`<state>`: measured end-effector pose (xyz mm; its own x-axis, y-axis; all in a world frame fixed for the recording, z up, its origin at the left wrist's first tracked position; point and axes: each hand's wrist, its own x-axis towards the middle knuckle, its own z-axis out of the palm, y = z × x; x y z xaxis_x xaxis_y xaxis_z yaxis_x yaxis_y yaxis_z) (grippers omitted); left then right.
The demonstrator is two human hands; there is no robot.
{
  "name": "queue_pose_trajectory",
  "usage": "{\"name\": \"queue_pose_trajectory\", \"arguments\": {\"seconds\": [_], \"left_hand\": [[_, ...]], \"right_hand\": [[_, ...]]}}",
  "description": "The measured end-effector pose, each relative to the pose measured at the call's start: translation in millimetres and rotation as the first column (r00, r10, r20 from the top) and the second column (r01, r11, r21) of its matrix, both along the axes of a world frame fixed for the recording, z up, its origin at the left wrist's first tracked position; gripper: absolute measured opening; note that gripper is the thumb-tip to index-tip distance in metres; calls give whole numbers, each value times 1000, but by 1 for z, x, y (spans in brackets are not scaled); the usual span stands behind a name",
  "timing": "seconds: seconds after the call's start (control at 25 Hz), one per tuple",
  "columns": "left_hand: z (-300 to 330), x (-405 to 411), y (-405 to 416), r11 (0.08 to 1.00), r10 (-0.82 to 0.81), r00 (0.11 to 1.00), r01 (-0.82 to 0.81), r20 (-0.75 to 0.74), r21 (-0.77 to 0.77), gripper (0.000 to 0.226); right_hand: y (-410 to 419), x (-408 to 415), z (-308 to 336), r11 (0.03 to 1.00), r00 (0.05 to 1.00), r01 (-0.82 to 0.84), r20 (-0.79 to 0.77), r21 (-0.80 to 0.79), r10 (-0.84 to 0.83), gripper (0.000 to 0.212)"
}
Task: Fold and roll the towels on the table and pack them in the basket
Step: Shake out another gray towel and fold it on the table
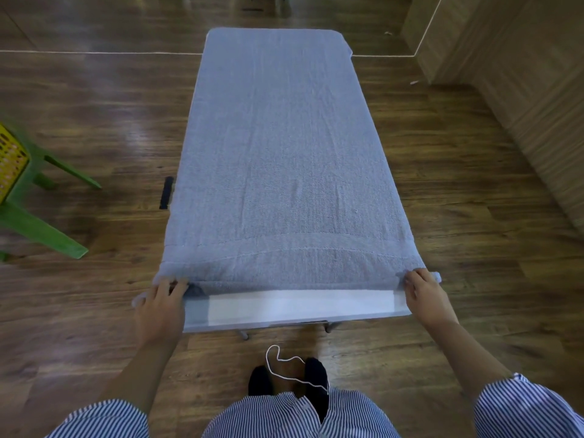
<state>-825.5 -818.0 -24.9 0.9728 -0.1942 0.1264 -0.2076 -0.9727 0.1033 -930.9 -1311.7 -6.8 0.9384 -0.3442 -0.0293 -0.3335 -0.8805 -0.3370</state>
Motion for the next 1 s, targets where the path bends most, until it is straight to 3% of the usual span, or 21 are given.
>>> {"name": "queue_pose_trajectory", "arguments": {"seconds": [0.08, 0.28, 0.52, 0.64, 0.76, 1.0], "left_hand": [[-1, -3, 1, 999, -35, 999, 35, 22, -15, 20], [-5, -2, 1, 992, -58, 998, 54, -34, -111, 42], [-6, -3, 9, 979, -71, 991, 48, -112, -198, 41], [-4, -1, -8, 983, -69, 996, 59, -53, -171, 44], [3, -5, -35, 990, -59, 997, 51, -52, -134, 33], [7, 1, -41, 989, 54, 990, -71, -128, -129, 24]], "right_hand": [[0, -2, 0, 1000, 1000, 0, -4, 6, 0, 20], [-1, -2, 0, 1000, 999, -6, -43, 28, 7, 32], [3, -4, 0, 998, 999, 11, -47, 69, -8, 33], [20, 3, 7, 981, 992, -119, -14, 154, 123, 28], [34, 14, 5, 952, 967, -256, 31, 166, 254, 21], [35, 32, -1, 980, 999, 18, -34, 199, -12, 12]]}}
